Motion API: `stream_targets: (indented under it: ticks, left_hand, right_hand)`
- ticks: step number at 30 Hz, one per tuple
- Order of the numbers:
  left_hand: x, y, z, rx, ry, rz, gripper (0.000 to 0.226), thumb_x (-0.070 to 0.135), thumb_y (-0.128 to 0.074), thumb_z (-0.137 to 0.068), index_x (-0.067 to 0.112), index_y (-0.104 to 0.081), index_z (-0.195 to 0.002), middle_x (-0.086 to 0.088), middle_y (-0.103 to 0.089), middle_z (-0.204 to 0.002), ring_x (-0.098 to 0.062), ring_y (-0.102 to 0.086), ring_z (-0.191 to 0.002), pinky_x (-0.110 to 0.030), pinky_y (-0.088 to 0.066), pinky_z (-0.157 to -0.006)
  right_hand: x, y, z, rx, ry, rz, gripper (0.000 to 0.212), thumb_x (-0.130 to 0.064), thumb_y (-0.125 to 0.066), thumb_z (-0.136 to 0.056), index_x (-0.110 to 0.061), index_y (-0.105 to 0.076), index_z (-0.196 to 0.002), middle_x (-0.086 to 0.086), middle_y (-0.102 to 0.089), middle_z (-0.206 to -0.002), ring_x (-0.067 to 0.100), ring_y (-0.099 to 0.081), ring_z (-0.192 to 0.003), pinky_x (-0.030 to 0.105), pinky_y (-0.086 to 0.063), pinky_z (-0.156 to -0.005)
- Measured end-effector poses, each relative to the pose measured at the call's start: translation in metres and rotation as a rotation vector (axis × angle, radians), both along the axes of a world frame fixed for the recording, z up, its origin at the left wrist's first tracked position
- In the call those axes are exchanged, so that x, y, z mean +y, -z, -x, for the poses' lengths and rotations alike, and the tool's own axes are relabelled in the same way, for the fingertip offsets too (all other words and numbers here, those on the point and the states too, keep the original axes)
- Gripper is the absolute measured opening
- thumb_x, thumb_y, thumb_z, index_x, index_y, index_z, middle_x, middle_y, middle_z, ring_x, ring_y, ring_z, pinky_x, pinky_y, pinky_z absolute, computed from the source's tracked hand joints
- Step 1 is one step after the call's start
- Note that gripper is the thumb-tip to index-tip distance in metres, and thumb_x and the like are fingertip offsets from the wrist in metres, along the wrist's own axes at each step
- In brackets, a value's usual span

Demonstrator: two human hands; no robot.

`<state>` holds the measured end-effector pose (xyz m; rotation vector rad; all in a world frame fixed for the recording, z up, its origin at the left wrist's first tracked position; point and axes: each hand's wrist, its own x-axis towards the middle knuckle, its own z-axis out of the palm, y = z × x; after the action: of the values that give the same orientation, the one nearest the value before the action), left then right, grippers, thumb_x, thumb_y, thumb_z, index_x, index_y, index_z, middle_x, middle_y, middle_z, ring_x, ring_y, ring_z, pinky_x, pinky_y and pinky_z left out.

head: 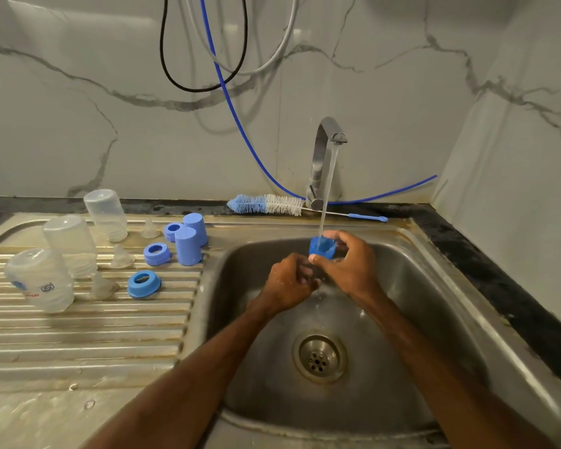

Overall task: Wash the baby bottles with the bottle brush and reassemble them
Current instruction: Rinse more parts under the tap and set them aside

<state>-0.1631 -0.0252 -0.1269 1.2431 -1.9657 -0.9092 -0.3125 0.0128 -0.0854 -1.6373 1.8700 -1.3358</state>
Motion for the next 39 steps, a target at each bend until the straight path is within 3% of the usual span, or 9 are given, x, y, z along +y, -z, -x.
stream_targets:
  ticks: [6,12,16,21,25,28,31,34,39]
  left_hand:
    - [0.000,-0.003,0.002,0.060,-0.021,-0.041,0.040,0.026,-0.082,-0.085,0.021,-0.060,-0.118,0.007,-0.069,-0.099,-0.009,-0.067,-0.088,-0.015,-0.052,-0.072]
    - [0.003,-0.010,0.000,0.227,0.030,0.049,0.042,0.029,-0.069,-0.096,0.022,-0.058,-0.135,0.002,-0.065,-0.124,-0.009,-0.065,-0.108,-0.025,-0.056,-0.090]
    - [0.009,-0.014,0.001,0.259,0.072,0.132,0.040,0.030,-0.061,-0.102,0.022,-0.054,-0.140,0.000,-0.060,-0.132,-0.009,-0.062,-0.116,-0.017,-0.054,-0.089]
    - [0.011,-0.017,0.001,0.292,0.093,0.190,0.041,0.025,-0.066,-0.099,0.018,-0.054,-0.138,0.012,-0.062,-0.122,0.004,-0.064,-0.109,-0.020,-0.057,-0.088]
    - [0.010,-0.016,0.000,0.246,0.069,0.246,0.042,0.012,-0.075,-0.091,0.015,-0.055,-0.127,0.003,-0.066,-0.121,-0.003,-0.068,-0.103,-0.013,-0.055,-0.082]
    - [0.006,-0.012,-0.005,0.108,0.065,0.136,0.050,0.006,-0.078,-0.086,0.017,-0.051,-0.126,0.002,-0.065,-0.119,-0.008,-0.067,-0.099,-0.010,-0.053,-0.075]
    - [0.004,-0.006,-0.005,-0.033,0.081,0.060,0.047,0.007,-0.074,-0.088,0.021,-0.048,-0.125,0.005,-0.063,-0.116,-0.011,-0.064,-0.103,-0.016,-0.052,-0.074]
    - [0.001,-0.002,-0.002,-0.100,0.055,0.104,0.033,0.008,-0.069,-0.088,0.021,-0.052,-0.114,0.003,-0.065,-0.105,-0.012,-0.063,-0.092,-0.021,-0.050,-0.072]
    - [-0.001,-0.003,0.001,-0.029,0.031,0.021,0.029,0.012,-0.070,-0.091,0.018,-0.056,-0.116,0.005,-0.068,-0.102,-0.012,-0.067,-0.094,-0.032,-0.058,-0.083]
  right_hand:
    - [-0.002,0.005,0.001,-0.035,-0.034,-0.034,0.053,-0.020,-0.090,-0.074,-0.016,-0.067,-0.122,-0.005,-0.068,-0.110,0.007,-0.065,-0.097,0.010,-0.050,-0.074]
    - [0.003,-0.004,0.007,-0.947,-0.173,-0.384,0.030,-0.017,-0.054,-0.102,0.001,-0.059,-0.126,0.024,-0.069,-0.116,0.033,-0.073,-0.094,0.039,-0.063,-0.078]
    - [0.009,-0.002,0.002,-1.079,-0.345,-0.582,0.042,-0.029,-0.029,-0.109,-0.004,-0.056,-0.129,0.027,-0.070,-0.119,0.037,-0.071,-0.108,0.044,-0.060,-0.085]
    - [0.006,0.000,0.003,-1.229,-0.339,-0.519,0.043,-0.030,-0.032,-0.109,-0.002,-0.058,-0.130,0.025,-0.070,-0.120,0.035,-0.071,-0.109,0.044,-0.061,-0.084]
    - [-0.002,0.002,0.011,-1.048,-0.220,-0.337,0.037,-0.022,-0.066,-0.097,-0.002,-0.061,-0.127,0.020,-0.073,-0.114,0.029,-0.075,-0.095,0.037,-0.062,-0.073]
    - [-0.005,0.009,0.012,-0.518,-0.073,-0.269,0.051,-0.015,-0.085,-0.080,-0.009,-0.064,-0.127,0.007,-0.072,-0.111,0.020,-0.074,-0.093,0.027,-0.060,-0.073]
    - [-0.005,0.013,0.006,-0.016,-0.123,-0.226,0.055,-0.015,-0.091,-0.071,-0.018,-0.067,-0.120,-0.005,-0.070,-0.108,0.010,-0.068,-0.098,0.013,-0.051,-0.075]
    - [-0.004,0.005,0.002,0.019,-0.105,-0.106,0.057,-0.019,-0.090,-0.073,-0.019,-0.065,-0.124,-0.013,-0.065,-0.109,0.004,-0.064,-0.098,0.009,-0.048,-0.077]
    - [-0.001,0.001,0.002,0.086,-0.118,-0.041,0.058,-0.021,-0.090,-0.073,-0.017,-0.065,-0.126,-0.005,-0.069,-0.116,0.007,-0.065,-0.103,0.008,-0.047,-0.080]
